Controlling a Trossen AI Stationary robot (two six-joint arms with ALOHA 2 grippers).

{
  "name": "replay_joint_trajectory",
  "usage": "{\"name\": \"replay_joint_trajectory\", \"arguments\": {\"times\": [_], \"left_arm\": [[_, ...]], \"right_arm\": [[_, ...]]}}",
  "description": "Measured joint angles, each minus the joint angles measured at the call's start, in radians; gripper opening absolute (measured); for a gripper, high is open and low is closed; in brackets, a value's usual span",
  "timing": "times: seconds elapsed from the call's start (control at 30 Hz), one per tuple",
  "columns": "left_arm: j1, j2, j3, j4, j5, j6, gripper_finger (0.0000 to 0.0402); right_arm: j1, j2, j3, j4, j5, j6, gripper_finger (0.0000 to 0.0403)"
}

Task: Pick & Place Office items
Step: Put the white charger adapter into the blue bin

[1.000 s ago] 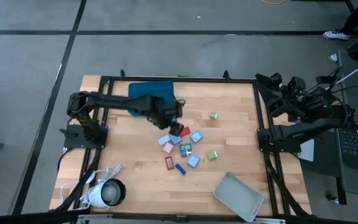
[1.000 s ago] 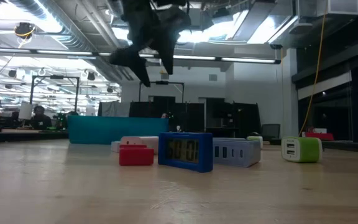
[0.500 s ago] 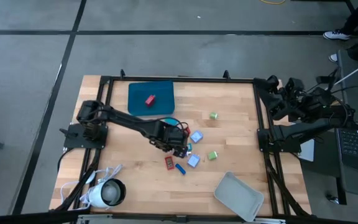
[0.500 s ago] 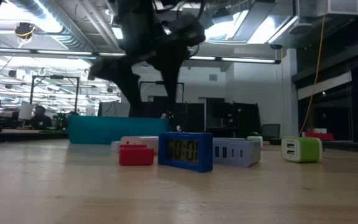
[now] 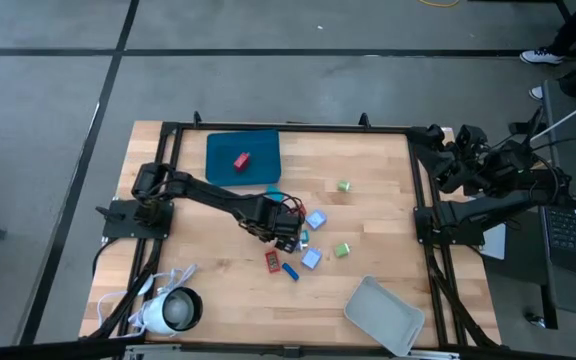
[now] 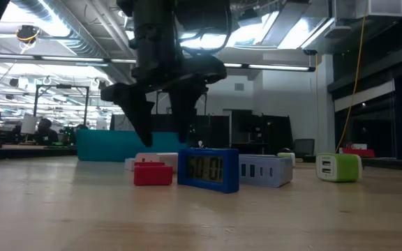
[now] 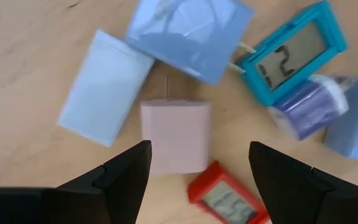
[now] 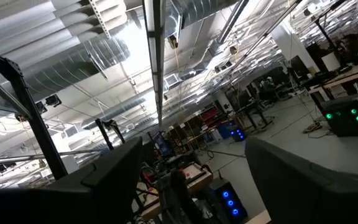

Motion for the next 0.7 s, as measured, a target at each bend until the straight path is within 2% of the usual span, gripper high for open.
{"name": "replay_joint_trajectory", "arguments": {"times": [0.27, 0.43, 0.7], "left_arm": [[0.002, 0.017, -0.003, 0.014, 0.003, 0.024, 0.0267], [0.002, 0.089, -0.004, 0.064, 0.080, 0.046, 0.0267], [-0.001, 0.123, 0.004, 0.073, 0.079, 0.025, 0.0266]], "right_arm": [[0.000, 0.000, 0.000, -0.001, 0.000, -0.025, 0.0288], [0.000, 0.004, 0.000, -0.001, 0.000, -0.018, 0.0288], [0.000, 0.008, 0.000, -0.001, 0.000, -0.007, 0.0288]]}}
